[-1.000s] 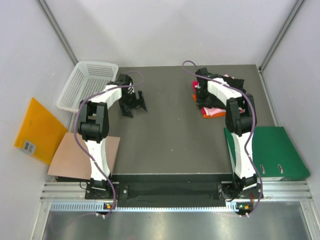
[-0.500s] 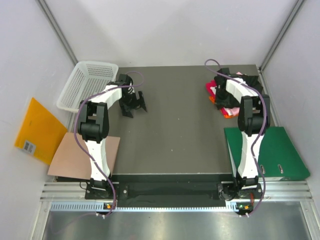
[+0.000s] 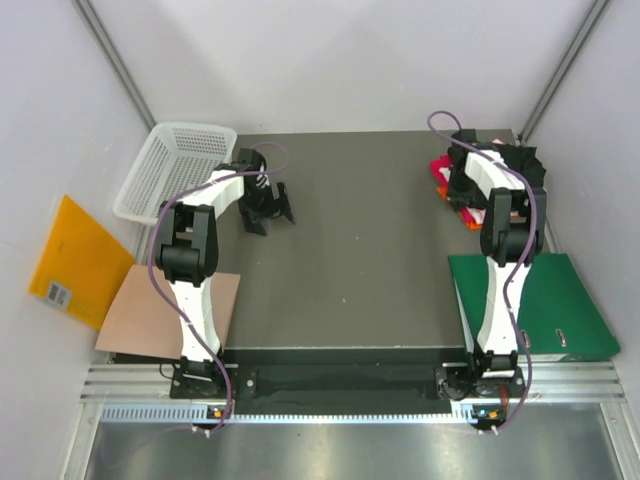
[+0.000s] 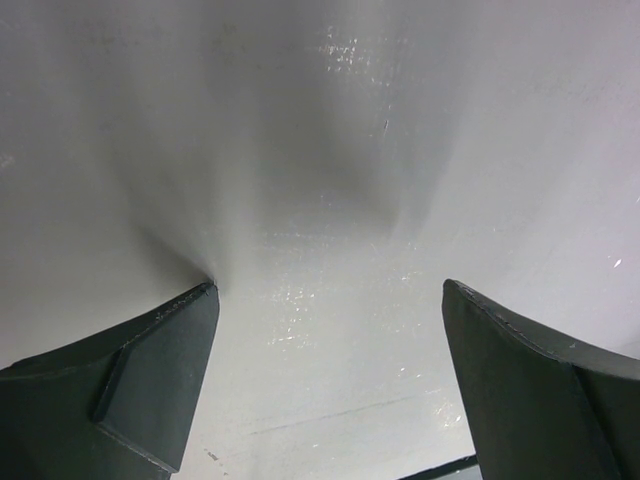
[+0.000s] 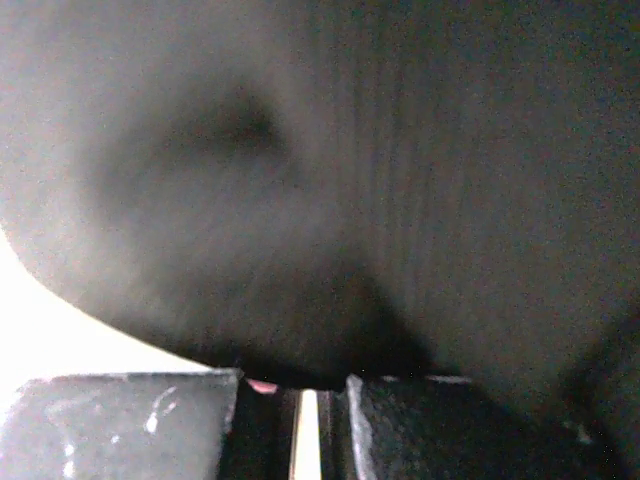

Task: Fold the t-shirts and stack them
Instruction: Put the neatly folded tshirt into the corner of the board with the right arm

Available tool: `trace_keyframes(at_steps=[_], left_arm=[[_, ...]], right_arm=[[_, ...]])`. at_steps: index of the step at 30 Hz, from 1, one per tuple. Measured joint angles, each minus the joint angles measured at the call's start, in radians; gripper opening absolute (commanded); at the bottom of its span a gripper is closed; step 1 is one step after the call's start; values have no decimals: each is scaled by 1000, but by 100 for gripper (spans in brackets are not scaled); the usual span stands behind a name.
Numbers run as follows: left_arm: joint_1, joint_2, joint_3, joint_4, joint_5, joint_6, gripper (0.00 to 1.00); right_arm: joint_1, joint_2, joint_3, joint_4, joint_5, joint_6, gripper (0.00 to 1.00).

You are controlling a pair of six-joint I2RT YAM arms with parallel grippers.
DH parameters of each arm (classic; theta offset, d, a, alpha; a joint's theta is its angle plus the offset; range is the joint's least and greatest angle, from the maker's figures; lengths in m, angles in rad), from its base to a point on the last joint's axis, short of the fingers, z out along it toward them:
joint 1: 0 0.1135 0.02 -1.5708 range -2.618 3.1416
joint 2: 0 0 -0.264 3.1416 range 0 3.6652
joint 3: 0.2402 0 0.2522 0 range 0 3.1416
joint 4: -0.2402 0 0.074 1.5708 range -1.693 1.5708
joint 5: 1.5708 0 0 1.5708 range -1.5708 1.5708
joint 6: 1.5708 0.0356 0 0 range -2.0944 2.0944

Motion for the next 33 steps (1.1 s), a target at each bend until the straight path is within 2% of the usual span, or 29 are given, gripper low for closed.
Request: trace_keyframes(at_steps=[7, 13, 14, 17, 18, 20, 21, 24, 27, 31, 33], left_arm=[[-5, -6, -9, -1, -9, 3, 98], [-5, -15, -21, -3, -9, 3, 99], [-6, -17, -25, -3, -9, 3, 99], [-10, -27, -37, -2, -13, 5, 99], [-11, -30, -42, -2, -16, 6, 99], [-15, -42, -59, 2, -23, 10, 99], [-16, -49, -67, 2, -27, 11, 99], [-19, -70, -94, 8, -33, 15, 99], [-22, -79, -99, 13, -35, 20, 99], [-22, -85, -99, 23, -35, 26, 99], [-22, -88, -99, 27, -34, 27, 99]], right_arm=[[-11, 97, 159, 3, 30, -5, 0], [-20, 105, 172, 13, 49, -8, 1], [-21, 105, 171, 13, 55, -8, 5], [-24, 71, 111, 56, 65, -15, 44], [-24, 48, 77, 72, 62, -13, 65], [-24, -33, -45, 118, 46, -26, 80], [-24, -84, -109, 136, 32, -37, 99], [-16, -262, -278, 181, -3, -60, 100], [12, -436, -376, 228, -18, -72, 100], [145, -632, -448, 315, -23, -75, 99], [217, -678, -468, 346, -29, -71, 100]])
